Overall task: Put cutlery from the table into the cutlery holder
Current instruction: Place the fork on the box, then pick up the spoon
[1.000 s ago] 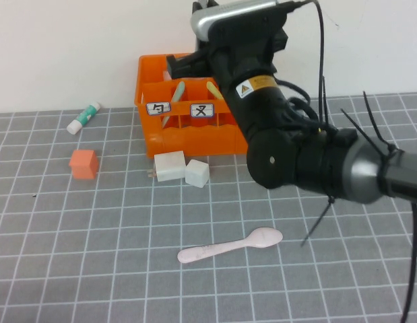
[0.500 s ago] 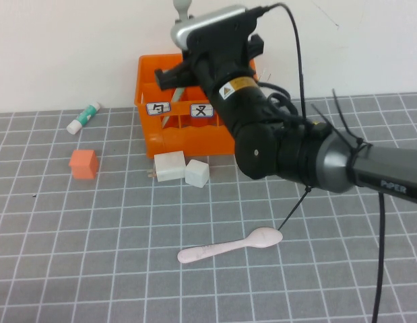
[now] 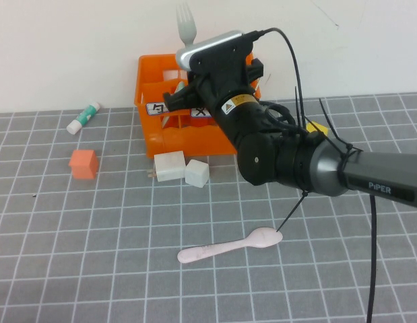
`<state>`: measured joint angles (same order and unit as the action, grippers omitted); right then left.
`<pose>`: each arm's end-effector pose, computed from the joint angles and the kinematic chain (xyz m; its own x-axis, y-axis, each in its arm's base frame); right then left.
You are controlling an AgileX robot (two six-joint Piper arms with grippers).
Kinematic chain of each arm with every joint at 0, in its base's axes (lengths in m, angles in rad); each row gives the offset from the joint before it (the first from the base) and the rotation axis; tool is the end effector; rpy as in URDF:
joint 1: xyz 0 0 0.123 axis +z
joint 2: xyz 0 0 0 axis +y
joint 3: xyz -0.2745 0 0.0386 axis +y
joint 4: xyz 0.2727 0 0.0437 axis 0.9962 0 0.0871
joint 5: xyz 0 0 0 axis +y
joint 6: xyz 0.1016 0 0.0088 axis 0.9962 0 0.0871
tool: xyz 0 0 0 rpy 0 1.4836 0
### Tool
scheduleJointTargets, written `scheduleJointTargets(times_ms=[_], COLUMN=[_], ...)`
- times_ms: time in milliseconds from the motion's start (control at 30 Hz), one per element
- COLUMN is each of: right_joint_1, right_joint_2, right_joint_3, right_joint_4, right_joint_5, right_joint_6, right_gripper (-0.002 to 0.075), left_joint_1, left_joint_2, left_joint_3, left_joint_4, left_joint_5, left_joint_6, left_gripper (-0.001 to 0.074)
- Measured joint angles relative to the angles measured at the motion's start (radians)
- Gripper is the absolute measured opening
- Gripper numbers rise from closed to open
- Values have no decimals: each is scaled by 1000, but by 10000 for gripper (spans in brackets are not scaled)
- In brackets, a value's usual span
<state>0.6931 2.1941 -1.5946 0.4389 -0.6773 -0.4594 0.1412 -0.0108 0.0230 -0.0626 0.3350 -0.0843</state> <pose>0.4320 0.3235 0.2170 0.1340 -0.0247 -0.9907 -0.4002 0.9132 -0.0769 0.0962 0.0115 0.1728 -0.2340 -0.1776 -0.9559 -0.1561 0.9773 -0.1434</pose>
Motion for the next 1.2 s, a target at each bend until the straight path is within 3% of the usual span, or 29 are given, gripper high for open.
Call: scheduleJointTargets(times_ms=[167, 400, 600, 733, 833, 1000, 1200], right_joint_1=[0, -8, -10, 7, 25, 54, 59], right_joint_2=[4, -15, -132, -252, -355, -553, -840], right_joint_3=[0, 0, 22, 139, 277, 529, 764], right_joint_4=[4, 6, 6, 5, -15, -57, -143], right_joint_5=[19, 35, 165, 172, 128, 114, 221], right_joint_6=[0, -23, -44, -48, -48, -50, -54], right_gripper=[192, 208, 209, 206, 171, 36, 1], left_joint_1=[0, 0, 0, 0, 0, 0, 0], left_joint_2=[0, 0, 0, 0, 0, 0, 0], left_joint_3=[0, 0, 0, 0, 0, 0, 0], left_joint_4=[0, 0, 0, 0, 0, 0, 0], left_joint_5=[0, 0, 0, 0, 0, 0, 0], left_joint_6=[0, -4, -4, -4, -4, -4, -4], left_gripper=[-1, -1, -1, -1, -1, -1, -1])
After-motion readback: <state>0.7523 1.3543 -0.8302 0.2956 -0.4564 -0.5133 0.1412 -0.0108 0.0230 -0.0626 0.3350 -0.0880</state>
